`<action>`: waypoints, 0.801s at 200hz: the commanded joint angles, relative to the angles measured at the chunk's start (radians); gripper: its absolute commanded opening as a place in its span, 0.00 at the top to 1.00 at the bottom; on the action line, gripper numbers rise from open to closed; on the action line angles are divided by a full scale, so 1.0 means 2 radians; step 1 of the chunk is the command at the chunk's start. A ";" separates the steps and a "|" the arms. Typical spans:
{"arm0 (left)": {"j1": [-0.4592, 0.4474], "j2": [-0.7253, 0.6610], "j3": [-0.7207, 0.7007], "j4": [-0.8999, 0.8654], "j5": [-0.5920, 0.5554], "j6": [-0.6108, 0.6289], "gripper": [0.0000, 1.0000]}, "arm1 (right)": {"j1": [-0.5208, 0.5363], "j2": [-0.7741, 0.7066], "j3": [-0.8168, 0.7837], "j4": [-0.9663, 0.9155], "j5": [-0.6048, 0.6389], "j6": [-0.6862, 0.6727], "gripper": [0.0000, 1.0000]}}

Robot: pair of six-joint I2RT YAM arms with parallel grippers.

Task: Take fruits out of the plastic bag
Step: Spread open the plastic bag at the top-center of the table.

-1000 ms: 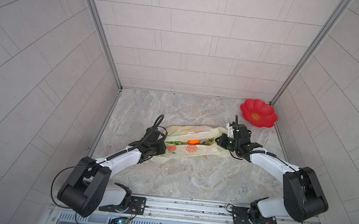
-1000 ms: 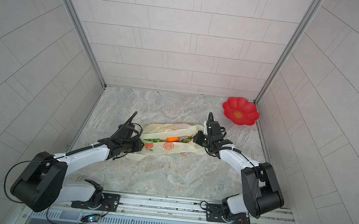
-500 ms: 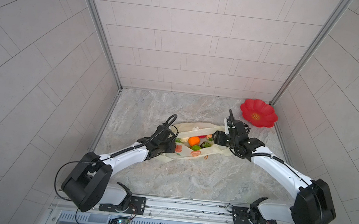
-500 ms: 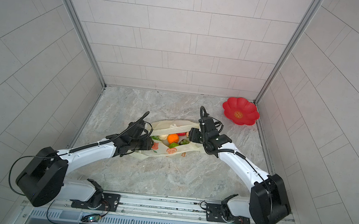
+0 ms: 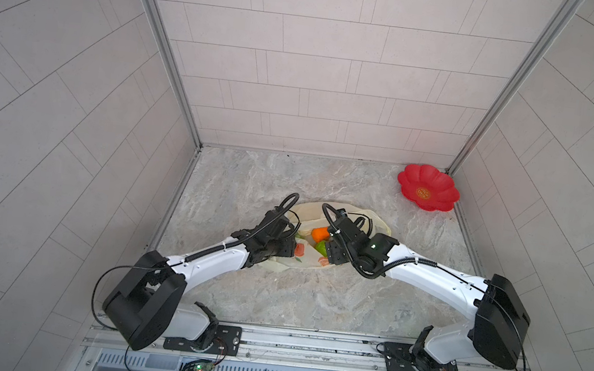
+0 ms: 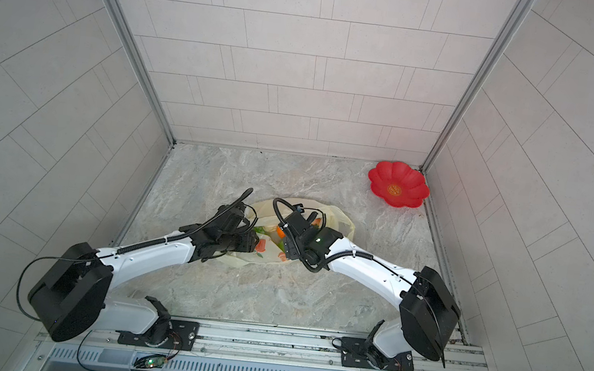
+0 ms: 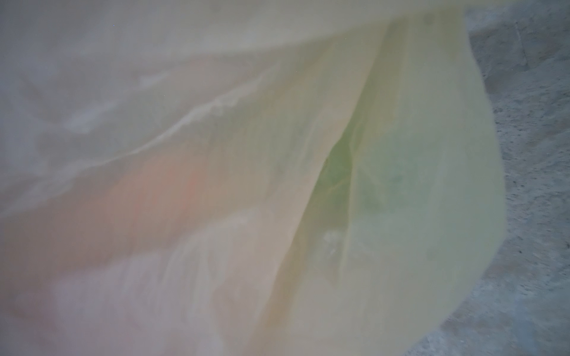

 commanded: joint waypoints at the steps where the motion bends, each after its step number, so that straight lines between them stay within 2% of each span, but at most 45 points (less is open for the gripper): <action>1: 0.011 -0.015 0.017 -0.006 -0.009 -0.010 0.32 | 0.018 -0.019 -0.032 -0.032 0.034 0.019 0.20; 42: 0.034 -0.010 0.032 -0.009 0.003 -0.032 0.25 | 0.022 0.000 -0.094 0.004 0.017 0.045 0.21; 73: 0.046 0.007 0.045 -0.019 -0.006 -0.051 0.24 | 0.022 0.020 -0.100 0.026 0.010 0.057 0.21; 103: 0.055 0.036 0.059 -0.051 -0.038 -0.063 0.23 | 0.023 0.041 -0.099 0.033 0.012 0.058 0.21; 122: 0.079 0.053 0.043 -0.031 -0.017 -0.075 0.23 | 0.022 0.051 -0.101 0.036 0.014 0.057 0.21; 160: 0.103 0.048 0.025 -0.020 -0.003 -0.070 0.38 | 0.010 0.051 -0.109 0.042 0.020 0.056 0.24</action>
